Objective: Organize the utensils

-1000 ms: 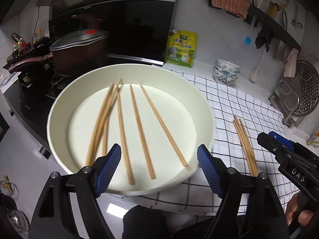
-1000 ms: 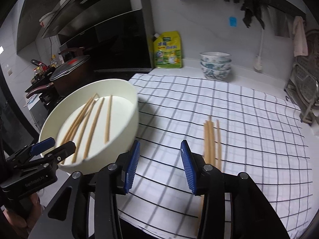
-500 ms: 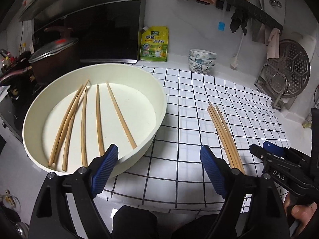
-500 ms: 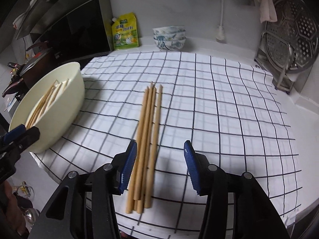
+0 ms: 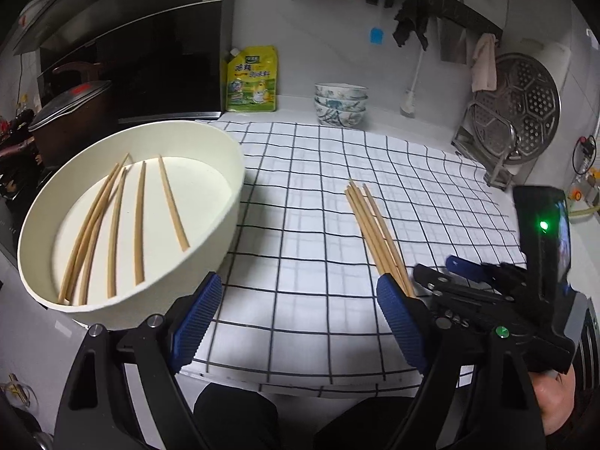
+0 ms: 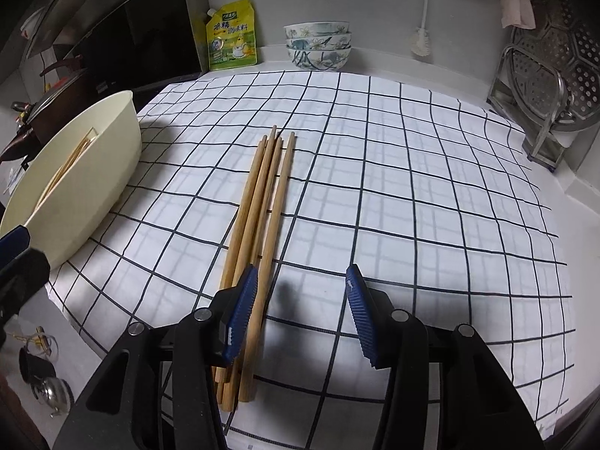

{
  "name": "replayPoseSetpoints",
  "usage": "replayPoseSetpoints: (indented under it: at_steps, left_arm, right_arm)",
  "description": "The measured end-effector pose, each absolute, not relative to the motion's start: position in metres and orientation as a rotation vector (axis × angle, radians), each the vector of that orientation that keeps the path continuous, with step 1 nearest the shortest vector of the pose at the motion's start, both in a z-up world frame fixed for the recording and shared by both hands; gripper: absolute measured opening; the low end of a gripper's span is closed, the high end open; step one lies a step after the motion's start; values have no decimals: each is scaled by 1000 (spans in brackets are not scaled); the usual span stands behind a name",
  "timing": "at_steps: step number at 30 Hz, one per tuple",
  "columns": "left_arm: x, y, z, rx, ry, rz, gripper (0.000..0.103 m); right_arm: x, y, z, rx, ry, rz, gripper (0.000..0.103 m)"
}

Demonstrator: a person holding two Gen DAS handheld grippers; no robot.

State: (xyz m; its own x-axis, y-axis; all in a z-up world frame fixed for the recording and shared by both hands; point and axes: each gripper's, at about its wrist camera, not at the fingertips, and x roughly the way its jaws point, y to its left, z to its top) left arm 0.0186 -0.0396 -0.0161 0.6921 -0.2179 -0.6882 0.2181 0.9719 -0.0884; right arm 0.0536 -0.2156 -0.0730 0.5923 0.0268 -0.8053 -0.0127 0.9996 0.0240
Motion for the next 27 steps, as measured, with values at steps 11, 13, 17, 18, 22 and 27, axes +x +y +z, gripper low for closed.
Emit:
replayPoseSetpoints:
  at_steps: [11, 13, 17, 18, 22, 27]
  left_arm:
    - [16, -48, -31, -17, 812, -256, 85]
    - [16, -49, -33, -21, 816, -254, 85]
    - [16, -55, -38, -20, 831, -256, 86]
    - [16, -57, -40, -19, 834, -257, 88]
    - [21, -67, -48, -16, 846, -260, 89]
    - [37, -83, -58, -18, 856, -250, 89]
  right_arm:
    - [66, -205, -86, -65, 950, 25, 47]
    - [66, -204, -88, -80, 952, 29, 43]
    - [65, -206, -89, -73, 948, 49, 15]
    - [65, -208, -89, -73, 948, 48, 9]
    - [61, -221, -89, -37, 948, 39, 7]
    - [51, -249, -89, 43, 939, 14, 7]
